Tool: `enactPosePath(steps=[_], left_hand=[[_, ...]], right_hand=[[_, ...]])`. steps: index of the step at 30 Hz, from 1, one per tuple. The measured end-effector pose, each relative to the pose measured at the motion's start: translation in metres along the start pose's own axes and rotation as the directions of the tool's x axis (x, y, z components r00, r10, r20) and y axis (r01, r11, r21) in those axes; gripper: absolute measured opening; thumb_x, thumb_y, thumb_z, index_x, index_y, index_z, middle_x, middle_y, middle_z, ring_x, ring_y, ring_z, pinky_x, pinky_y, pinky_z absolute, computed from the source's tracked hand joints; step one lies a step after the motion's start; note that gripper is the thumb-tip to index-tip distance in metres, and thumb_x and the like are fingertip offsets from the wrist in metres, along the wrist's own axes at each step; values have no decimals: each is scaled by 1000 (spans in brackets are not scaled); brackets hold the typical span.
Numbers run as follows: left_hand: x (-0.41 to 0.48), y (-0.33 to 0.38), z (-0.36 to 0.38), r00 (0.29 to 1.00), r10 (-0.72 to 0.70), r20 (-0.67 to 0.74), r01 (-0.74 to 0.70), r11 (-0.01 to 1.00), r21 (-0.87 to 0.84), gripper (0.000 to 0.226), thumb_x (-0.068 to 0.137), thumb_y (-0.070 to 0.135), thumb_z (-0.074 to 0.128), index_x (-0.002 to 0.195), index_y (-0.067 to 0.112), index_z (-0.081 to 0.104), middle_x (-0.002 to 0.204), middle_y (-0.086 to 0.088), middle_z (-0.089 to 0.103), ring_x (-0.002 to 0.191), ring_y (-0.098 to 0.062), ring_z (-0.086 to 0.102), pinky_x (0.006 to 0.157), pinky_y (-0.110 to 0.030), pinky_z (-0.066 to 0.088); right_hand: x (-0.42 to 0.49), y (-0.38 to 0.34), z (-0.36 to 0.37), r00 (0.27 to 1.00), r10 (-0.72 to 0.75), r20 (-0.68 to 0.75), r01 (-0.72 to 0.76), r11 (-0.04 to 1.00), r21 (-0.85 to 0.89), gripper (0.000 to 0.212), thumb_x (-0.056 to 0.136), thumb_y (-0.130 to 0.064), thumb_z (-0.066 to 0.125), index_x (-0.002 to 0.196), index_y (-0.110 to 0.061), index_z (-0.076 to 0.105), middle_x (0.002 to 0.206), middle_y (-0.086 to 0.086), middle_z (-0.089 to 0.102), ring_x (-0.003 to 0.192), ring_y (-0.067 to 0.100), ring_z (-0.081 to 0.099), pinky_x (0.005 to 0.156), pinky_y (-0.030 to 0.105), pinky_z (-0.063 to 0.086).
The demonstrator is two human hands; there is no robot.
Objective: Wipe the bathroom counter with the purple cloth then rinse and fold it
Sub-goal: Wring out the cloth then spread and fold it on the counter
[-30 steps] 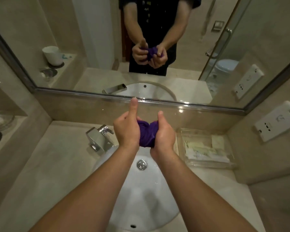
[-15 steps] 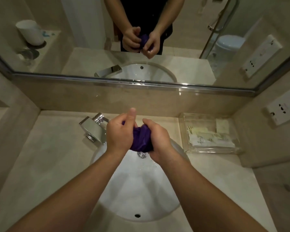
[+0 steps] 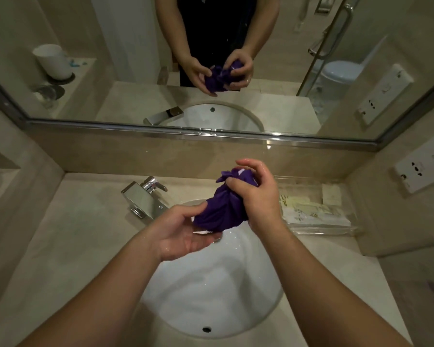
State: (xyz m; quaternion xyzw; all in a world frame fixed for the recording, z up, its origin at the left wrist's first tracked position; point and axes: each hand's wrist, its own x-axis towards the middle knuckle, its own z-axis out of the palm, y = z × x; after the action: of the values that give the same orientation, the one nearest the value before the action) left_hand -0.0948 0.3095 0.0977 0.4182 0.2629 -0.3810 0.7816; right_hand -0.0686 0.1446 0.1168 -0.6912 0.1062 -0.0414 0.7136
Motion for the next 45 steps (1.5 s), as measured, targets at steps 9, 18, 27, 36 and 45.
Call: enactPosePath(steps=[9,18,27,36,45], left_hand=[[20,16,37,998,-19,-61,3,967,-254,69,90,69,48,115,9,70,108,-21,73,95,-43,71,90,-62,49],[29,-7,67,999,44,-22,-48,979,-199,22,85,38,66,84,18,73,79,-5,72,69,-24,72,58,-33,56],[41,-20,62,481,802,-355,-671,597,439,60,84,45,74,50,11,37,51,1,35,53,-16,33,54,-29,32],[40,3,24,186,920,345,-662,-142,736,46,78,31,67,47,8,40,53,-5,36,48,-19,33,46,-33,27],[48,3,11,363,932,-23,-615,258,745,42,81,46,64,59,11,60,56,0,53,55,-16,50,56,-35,41]], right_hand=[[-8,-26,-10,948,-105,301,249,834,-492,18,91,-19,69,102,-31,77,100,-13,73,98,3,66,94,30,53],[-19,-17,-12,898,-325,296,440,642,-628,24,73,-39,82,95,-37,72,90,-17,66,86,1,62,75,10,45],[-14,2,11,925,234,-300,-241,970,15,50,97,-41,60,51,-20,60,50,-7,63,52,12,59,63,31,53],[4,25,28,712,691,120,-697,678,234,11,88,-17,51,86,-8,59,73,12,58,61,28,62,56,34,55],[-2,33,36,832,550,-70,-521,819,243,19,87,-28,71,76,-12,69,75,7,69,70,27,68,65,40,56]])
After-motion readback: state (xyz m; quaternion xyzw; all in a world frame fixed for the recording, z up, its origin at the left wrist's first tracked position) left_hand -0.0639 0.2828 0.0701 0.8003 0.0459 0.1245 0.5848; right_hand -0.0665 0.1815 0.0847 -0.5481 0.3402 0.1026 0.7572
